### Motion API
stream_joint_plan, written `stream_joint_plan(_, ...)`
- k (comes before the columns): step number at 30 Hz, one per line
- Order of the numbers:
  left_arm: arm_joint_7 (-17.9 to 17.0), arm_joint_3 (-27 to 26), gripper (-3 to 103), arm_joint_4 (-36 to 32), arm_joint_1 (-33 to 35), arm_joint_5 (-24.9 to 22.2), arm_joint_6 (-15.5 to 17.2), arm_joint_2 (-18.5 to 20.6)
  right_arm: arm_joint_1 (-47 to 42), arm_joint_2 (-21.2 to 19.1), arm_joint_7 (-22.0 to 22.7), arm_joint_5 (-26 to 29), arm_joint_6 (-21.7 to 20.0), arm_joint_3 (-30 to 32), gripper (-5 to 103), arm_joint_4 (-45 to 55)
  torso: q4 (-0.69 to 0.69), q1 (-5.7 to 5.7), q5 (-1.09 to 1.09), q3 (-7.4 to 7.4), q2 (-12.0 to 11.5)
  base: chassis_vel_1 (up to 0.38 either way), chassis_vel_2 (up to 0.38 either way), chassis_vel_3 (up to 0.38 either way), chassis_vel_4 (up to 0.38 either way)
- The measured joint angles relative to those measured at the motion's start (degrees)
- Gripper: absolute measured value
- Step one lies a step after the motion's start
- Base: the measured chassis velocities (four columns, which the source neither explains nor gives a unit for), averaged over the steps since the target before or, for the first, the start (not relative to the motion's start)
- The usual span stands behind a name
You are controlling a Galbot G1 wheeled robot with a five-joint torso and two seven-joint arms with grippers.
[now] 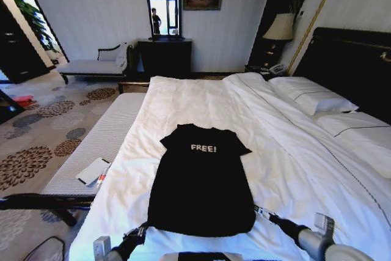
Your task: Fold the clothes on the bed.
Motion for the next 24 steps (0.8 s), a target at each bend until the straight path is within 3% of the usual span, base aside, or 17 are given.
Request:
stream_joint_plan(3,0.3,-0.3,0,0.0,0.4,0.0,-0.1,0.0,-0.2,0.1,-0.4,1.2,-0.5,0.6,100,0.0,0.01,0.0,0.0,0.0,0.0,0.0,0.0,0.0,0.0)
stream_joint_plan(21,0.4,-0.2,0,-0.1,0.5,0.1,-0.2,-0.4,1.3,0.7,-1.5,-4.0,-1.5,-4.5,103,-0.2,0.0,0.0,0.0,0.0,0.0,0.0,0.0,0.0,0.0)
stream_joint_plan(24,0.5,-0.2,0,0.0,0.5,0.1,-0.3,-0.5,1.2,0.7,-1.4,-4.7,-1.5,-4.8,95,0.1,0.0,0.0,0.0,0.0,0.0,0.0,0.0,0.0,0.0)
